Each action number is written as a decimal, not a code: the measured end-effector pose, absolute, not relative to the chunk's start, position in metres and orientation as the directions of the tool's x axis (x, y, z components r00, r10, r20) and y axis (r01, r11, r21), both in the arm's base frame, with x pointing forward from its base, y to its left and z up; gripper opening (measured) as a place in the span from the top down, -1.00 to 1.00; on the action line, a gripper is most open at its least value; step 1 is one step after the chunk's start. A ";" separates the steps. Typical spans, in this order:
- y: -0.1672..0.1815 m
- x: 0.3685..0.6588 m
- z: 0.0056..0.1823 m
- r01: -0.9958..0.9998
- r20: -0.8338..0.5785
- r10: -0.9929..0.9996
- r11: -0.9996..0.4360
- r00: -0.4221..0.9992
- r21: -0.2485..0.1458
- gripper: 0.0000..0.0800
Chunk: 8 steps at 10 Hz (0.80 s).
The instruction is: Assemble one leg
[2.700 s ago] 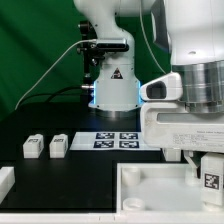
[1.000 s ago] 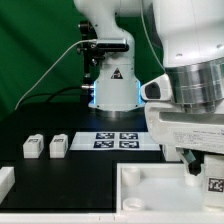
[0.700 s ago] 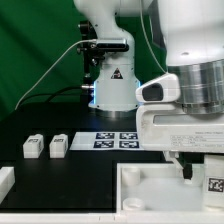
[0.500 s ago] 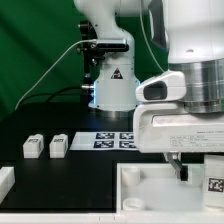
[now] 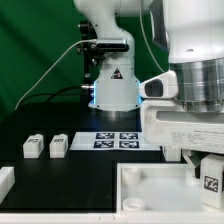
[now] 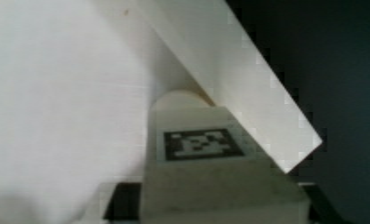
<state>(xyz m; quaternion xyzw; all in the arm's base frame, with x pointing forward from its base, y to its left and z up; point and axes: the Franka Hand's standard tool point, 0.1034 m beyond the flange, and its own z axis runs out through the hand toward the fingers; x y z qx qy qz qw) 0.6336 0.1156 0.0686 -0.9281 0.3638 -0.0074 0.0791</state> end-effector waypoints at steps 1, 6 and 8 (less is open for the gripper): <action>0.115 0.634 0.069 -0.735 -0.057 -0.736 -0.661 0.674 -0.149 0.27; 0.114 0.632 0.066 -0.980 -0.254 -0.954 0.184 -0.158 -0.080 0.26; 0.115 0.632 0.066 -0.980 -0.253 -0.955 0.180 -0.154 -0.082 0.27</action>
Offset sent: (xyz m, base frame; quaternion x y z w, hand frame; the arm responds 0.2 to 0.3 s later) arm 0.0003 -0.0003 0.0014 0.0722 0.0295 0.5210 0.8500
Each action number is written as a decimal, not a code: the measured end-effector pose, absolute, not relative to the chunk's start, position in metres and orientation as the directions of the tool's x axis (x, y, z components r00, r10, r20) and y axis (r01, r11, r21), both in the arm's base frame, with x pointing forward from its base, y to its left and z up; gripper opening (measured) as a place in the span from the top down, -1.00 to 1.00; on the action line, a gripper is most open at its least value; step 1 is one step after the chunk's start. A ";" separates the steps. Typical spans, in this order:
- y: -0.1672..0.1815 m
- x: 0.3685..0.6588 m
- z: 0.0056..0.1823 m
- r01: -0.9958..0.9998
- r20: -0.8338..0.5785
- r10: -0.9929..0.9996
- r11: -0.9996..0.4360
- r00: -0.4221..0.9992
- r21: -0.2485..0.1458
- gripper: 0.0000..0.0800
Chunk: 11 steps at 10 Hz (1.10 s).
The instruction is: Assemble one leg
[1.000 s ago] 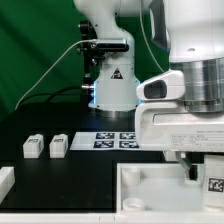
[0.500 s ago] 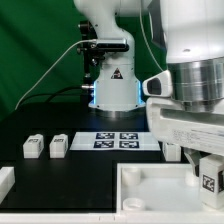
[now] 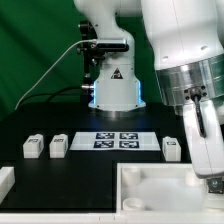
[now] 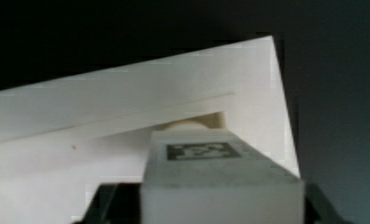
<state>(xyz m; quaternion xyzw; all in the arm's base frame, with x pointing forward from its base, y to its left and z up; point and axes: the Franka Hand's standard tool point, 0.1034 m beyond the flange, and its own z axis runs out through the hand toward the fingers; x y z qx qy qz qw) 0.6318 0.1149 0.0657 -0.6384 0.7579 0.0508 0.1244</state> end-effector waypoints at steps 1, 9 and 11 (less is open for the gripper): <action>0.115 0.632 0.066 -0.985 -0.251 -0.960 0.150 -0.123 -0.089 0.27; 0.127 0.629 0.068 -0.672 -0.020 -0.675 -0.730 0.737 -0.126 -0.62; 0.125 0.634 0.072 -0.356 0.059 -0.361 -0.931 0.931 -0.081 -0.62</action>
Offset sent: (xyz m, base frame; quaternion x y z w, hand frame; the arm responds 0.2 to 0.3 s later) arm -0.0079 0.0175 0.0126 -0.1462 0.1972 -0.5516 0.7972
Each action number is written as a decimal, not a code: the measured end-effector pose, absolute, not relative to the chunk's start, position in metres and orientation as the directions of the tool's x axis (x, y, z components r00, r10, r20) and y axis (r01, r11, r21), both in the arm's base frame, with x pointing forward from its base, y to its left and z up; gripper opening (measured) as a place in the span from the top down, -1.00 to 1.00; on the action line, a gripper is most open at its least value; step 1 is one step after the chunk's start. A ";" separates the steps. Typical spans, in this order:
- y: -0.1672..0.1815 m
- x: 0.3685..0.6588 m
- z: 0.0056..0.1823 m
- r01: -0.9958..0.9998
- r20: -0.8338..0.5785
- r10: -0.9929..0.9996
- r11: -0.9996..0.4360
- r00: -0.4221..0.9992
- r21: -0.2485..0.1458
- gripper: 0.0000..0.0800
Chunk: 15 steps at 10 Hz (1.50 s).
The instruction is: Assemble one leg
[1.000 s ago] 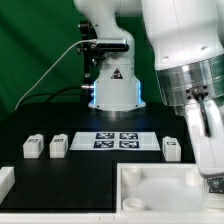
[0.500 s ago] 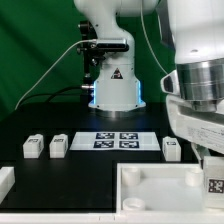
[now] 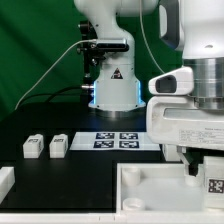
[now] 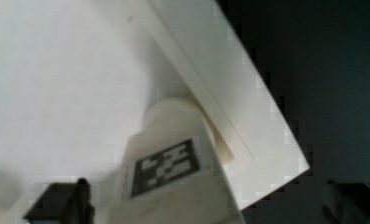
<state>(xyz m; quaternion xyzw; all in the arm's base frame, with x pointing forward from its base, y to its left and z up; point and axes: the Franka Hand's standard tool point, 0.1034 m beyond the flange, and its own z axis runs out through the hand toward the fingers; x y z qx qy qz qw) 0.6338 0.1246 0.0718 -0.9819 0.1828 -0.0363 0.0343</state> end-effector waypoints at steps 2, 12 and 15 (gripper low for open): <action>0.127 0.634 0.071 -0.393 0.056 -0.399 -0.915 0.915 -0.089 -0.39; 0.117 0.631 0.068 -0.993 -0.179 -0.982 -0.039 0.059 -0.114 0.26; 0.117 0.631 0.068 -0.986 -0.167 -0.978 -0.108 0.128 -0.124 0.10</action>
Offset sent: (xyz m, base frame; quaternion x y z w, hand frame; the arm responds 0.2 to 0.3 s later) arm 0.0000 0.0000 0.0000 0.0000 0.0000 0.2667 0.9638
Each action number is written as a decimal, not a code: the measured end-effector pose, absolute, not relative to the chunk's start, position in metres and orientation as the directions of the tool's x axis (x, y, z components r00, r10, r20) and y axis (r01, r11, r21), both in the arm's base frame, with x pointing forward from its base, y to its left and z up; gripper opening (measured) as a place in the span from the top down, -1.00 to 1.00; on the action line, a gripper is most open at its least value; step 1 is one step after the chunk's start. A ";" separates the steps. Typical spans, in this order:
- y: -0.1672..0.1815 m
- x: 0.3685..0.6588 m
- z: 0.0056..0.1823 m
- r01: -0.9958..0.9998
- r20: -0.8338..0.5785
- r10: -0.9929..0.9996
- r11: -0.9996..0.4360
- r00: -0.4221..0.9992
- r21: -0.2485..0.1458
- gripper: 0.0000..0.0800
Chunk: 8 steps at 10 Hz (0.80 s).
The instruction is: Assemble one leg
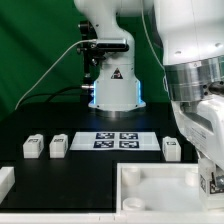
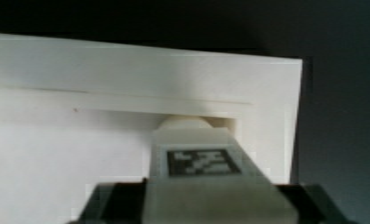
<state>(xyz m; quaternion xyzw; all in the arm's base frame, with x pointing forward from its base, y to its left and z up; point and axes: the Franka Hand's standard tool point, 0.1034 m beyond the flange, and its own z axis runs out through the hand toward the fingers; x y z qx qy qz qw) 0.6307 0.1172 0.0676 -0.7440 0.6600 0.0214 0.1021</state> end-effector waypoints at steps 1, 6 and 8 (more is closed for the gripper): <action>0.117 0.631 0.068 -0.940 -0.121 -0.937 -0.308 0.326 -0.147 -0.23; 0.113 0.634 0.070 -0.416 0.047 -0.426 -0.899 0.904 -0.139 -0.62; 0.109 0.637 0.069 0.023 0.120 0.016 -0.998 0.993 -0.057 -0.62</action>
Offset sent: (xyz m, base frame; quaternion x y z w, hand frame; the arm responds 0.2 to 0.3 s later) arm 0.0000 0.0000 0.0000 0.0000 0.0000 -0.2667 0.9638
